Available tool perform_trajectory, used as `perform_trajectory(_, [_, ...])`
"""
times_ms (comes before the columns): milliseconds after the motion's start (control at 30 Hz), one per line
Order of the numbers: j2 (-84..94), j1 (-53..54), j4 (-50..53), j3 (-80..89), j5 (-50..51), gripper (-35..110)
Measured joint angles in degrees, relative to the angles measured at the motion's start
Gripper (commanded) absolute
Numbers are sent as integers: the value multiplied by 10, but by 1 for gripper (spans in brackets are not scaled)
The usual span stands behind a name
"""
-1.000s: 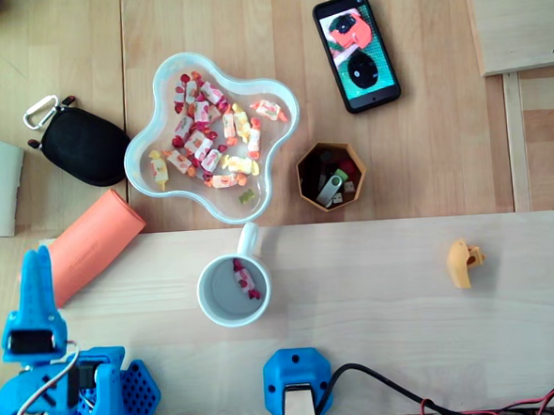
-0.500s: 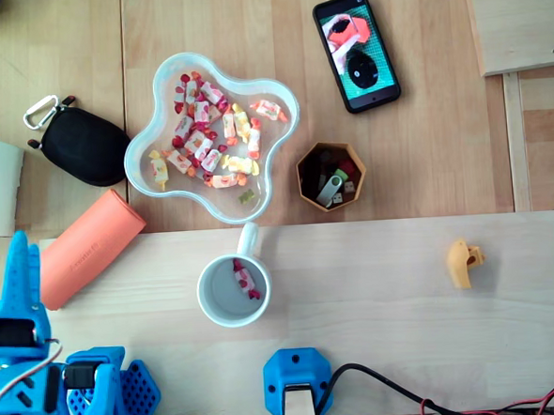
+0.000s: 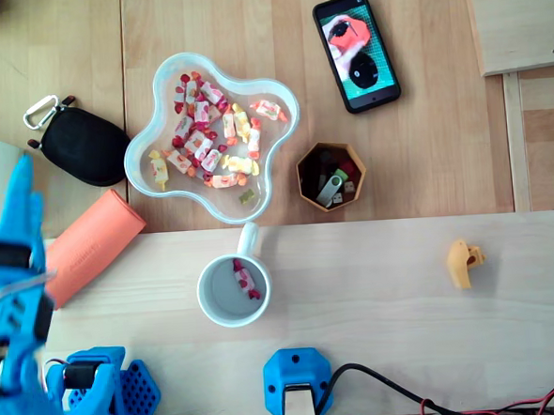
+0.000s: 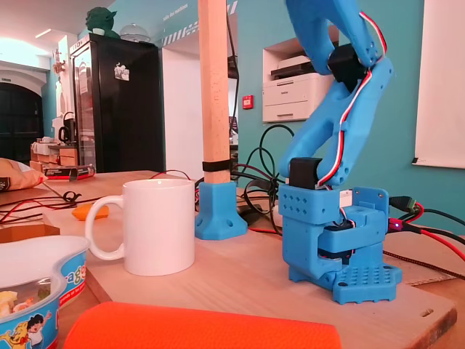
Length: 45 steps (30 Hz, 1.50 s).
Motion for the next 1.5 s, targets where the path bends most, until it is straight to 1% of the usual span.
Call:
perform_trajectory(167, [-127, 78, 0, 3, 2, 47])
perform_trajectory(333, [-240, 136, -4, 55, -5, 47])
perform_trajectory(700, [-388, 156, -5, 99, 2, 47])
perform_trajectory(833, [-410, 155, -5, 99, 0, 47])
perform_trajectory(900, [-412, 155, -5, 99, 15, 47])
perform_trajectory(1000, [-412, 155, -5, 99, 56, 47])
perform_trajectory(1167, [-412, 160, -5, 99, 163, 47])
perform_trajectory(1333, [-412, 166, -5, 99, 296, 47])
perform_trajectory(1500, [-410, 196, -5, 99, 430, 47])
